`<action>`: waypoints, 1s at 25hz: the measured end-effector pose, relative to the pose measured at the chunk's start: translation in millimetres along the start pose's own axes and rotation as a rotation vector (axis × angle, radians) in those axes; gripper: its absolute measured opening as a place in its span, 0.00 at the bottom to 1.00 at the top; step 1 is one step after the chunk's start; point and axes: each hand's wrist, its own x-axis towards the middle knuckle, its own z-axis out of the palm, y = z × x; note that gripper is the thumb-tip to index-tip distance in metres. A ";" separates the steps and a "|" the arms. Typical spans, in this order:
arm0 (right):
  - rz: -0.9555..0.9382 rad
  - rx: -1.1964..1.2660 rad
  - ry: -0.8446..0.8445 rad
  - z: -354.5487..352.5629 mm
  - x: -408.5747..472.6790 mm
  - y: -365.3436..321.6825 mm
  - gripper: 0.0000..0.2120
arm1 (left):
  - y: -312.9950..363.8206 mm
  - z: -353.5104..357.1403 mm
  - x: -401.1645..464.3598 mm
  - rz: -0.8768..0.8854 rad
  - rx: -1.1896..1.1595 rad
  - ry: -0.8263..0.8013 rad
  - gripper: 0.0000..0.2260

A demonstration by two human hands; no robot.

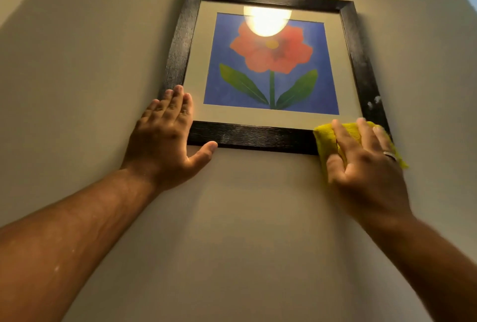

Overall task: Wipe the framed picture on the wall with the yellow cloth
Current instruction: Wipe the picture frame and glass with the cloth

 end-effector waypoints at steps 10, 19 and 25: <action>-0.647 -0.100 -0.063 29.4 -13.7 -74.6 0.26 | -4.5 -1.3 -1.2 0.038 -0.028 -0.025 0.42; -0.642 -0.075 -0.051 32.0 -16.7 -86.2 0.23 | -2.8 -2.6 -1.6 0.030 -0.025 -0.022 0.43; -0.528 0.012 -0.080 28.3 7.7 -120.1 0.24 | -2.0 -3.9 -1.5 0.023 -0.011 -0.039 0.43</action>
